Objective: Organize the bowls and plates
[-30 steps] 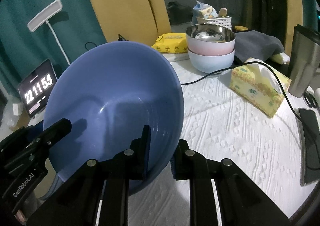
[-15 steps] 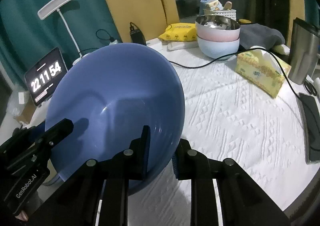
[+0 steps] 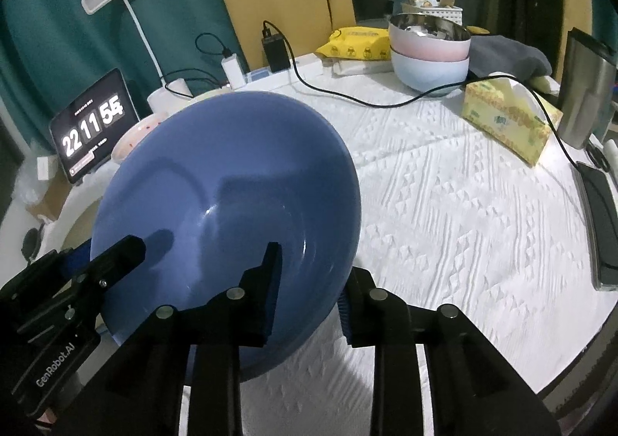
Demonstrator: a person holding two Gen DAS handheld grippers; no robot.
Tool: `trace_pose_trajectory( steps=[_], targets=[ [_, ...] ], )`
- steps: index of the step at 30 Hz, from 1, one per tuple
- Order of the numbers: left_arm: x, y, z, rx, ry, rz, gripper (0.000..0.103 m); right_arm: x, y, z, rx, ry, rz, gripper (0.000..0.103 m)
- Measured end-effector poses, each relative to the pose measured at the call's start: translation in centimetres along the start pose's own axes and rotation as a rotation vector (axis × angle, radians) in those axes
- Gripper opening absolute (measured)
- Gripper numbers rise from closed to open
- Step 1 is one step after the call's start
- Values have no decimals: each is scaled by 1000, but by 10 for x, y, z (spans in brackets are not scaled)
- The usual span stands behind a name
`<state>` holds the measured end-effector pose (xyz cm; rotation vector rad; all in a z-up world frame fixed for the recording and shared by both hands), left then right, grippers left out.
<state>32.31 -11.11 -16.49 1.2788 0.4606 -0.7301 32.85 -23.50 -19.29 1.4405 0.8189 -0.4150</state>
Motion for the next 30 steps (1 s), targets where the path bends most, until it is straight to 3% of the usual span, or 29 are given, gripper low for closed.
trace_pose_trajectory(
  steps=[11, 18, 22, 30],
  targets=[
    [-5, -4, -9, -7, 2, -26, 30, -5, 3, 8, 11, -44, 0, 34],
    [-24, 9, -16, 9, 15, 24, 34, -17, 10, 14, 22, -70, 26, 34],
    [-32, 17, -21, 4, 12, 47, 45, -24, 17, 16, 25, -84, 45, 34],
    [-39, 36, -35, -15, 17, 79, 45, -33, 36, 9, 6, -88, 79, 34]
  ],
)
Point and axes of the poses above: each gripper's, at about its wrist camera, not at the fingertips, and x roughly the way its jaws point, z to its right, y to its top, the point moved 10 cm from there along x, roughly the way its jaws point, and after that the axes turned 11 degrees about -x, right-handed, at the moved point
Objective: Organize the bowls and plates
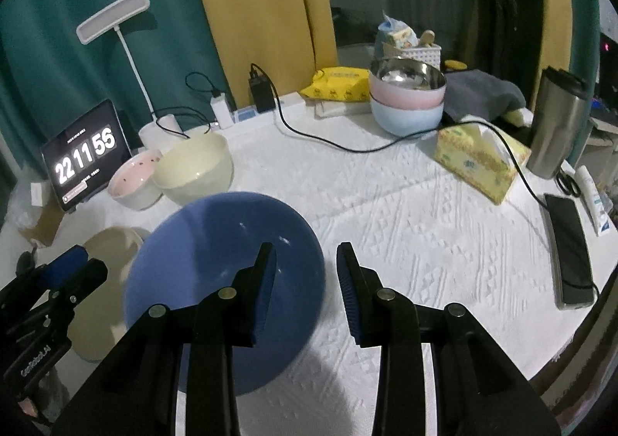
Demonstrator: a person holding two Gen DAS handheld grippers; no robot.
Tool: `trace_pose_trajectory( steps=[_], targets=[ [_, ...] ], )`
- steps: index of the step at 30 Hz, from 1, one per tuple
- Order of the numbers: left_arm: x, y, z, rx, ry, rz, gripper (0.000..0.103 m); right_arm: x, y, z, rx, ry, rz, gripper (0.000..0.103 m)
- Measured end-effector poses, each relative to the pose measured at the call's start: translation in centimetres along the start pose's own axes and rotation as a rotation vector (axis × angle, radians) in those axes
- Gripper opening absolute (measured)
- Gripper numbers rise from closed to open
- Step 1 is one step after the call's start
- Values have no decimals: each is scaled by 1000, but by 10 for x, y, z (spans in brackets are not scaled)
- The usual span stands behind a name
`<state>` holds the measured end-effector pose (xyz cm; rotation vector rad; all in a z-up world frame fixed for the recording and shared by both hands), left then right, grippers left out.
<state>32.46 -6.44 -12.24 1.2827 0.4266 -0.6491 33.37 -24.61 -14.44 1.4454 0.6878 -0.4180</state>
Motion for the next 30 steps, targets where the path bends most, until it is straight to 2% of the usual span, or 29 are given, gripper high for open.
trace_pose_trajectory(
  steps=[19, 30],
  targets=[
    [11, 41, -33, -36, 3, 24, 45, 18, 43, -36, -59, 22, 14, 34],
    [42, 62, -39, -74, 0, -12, 45, 43, 74, -57, -93, 45, -1, 34]
  ],
)
Point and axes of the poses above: each gripper's, at about its wrist camera, not at the fingertips, and x roughly the way its jaws point, z to its right, y to its top, the point moved 10 cm from there along x, roughly the way its jaws point, and after that the axes turned 11 degrees about -x, right-handed, at the moved point
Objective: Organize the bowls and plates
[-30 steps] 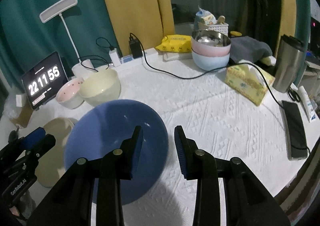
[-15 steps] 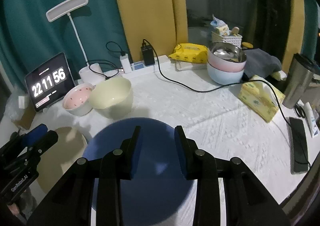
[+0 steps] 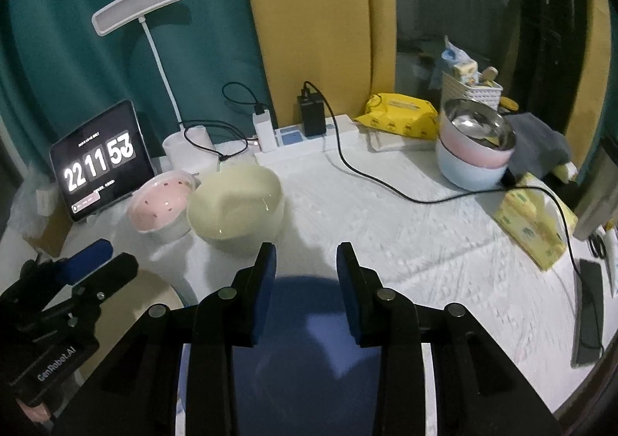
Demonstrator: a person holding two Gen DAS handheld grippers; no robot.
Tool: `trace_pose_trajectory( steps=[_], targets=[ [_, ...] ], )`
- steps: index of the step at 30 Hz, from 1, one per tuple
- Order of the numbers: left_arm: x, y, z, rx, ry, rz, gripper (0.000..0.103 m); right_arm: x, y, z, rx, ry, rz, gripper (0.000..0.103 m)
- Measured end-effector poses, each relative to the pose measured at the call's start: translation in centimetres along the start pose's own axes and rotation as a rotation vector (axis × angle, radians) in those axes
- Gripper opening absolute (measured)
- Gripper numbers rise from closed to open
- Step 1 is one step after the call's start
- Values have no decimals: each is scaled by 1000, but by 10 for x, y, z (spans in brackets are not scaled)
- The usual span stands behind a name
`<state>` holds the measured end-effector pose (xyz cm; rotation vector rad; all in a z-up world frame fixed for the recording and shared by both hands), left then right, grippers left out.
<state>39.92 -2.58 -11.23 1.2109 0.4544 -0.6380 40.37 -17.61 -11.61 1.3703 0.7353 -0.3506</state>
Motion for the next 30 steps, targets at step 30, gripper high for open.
trace_pose_trajectory(
  steps=[30],
  targets=[
    [106, 10, -32, -165, 49, -207, 45, 128, 23, -16, 2, 72, -208, 34]
  ],
)
Point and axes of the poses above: each gripper's, at about its wrist camera, not at the fingertips, and x roughly the way its jaws point, z to its right, y to its top, the point moved 10 cm from there along x, roughly the way its jaws point, and after that the axes turned 11 degrees about -x, right-handed, at the moved point
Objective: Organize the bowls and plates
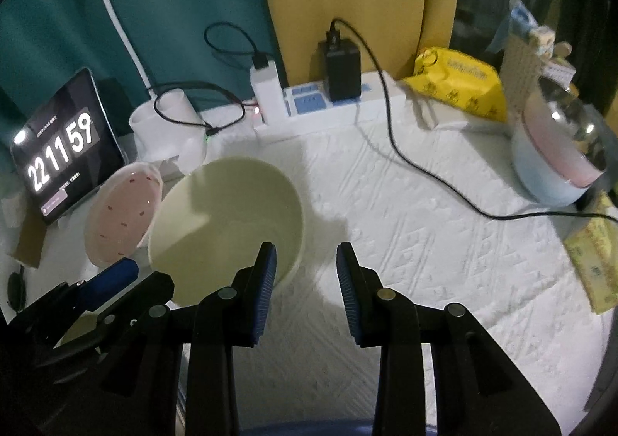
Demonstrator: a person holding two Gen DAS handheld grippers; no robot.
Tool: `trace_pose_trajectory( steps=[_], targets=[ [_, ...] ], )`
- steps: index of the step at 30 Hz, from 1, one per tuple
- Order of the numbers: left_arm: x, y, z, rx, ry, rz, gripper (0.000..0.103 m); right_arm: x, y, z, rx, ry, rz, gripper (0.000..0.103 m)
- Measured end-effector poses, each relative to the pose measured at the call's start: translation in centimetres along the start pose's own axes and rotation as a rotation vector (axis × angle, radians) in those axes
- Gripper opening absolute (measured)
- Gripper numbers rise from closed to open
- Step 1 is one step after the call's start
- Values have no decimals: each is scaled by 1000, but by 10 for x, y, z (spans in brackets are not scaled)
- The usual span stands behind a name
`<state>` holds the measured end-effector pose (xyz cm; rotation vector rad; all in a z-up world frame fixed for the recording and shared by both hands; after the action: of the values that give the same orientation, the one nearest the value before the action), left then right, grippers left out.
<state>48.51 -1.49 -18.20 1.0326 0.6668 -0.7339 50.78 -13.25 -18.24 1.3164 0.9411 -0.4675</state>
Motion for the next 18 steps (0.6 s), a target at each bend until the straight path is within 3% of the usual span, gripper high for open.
trace_pose_trajectory(
  steps=[16, 18],
  targets=[
    [26, 2, -6, -18, -11, -49, 43, 29, -2, -6, -8, 43, -29, 34],
    [26, 3, -4, -6, -14, -39, 41, 30, -2, -8, -17, 53, -26, 29]
  ],
)
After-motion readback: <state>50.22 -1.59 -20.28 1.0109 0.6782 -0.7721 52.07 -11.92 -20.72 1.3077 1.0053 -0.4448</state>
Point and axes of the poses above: each gripper's, at about its wrist camera, not at the fingertips, and x roughly the way its jaws point, z to its right, y to its top, the point moved 10 cm from there along x, roughly the way its jaws point, and after that the axes turned 11 degrees about -x, right-handed, at the moved point
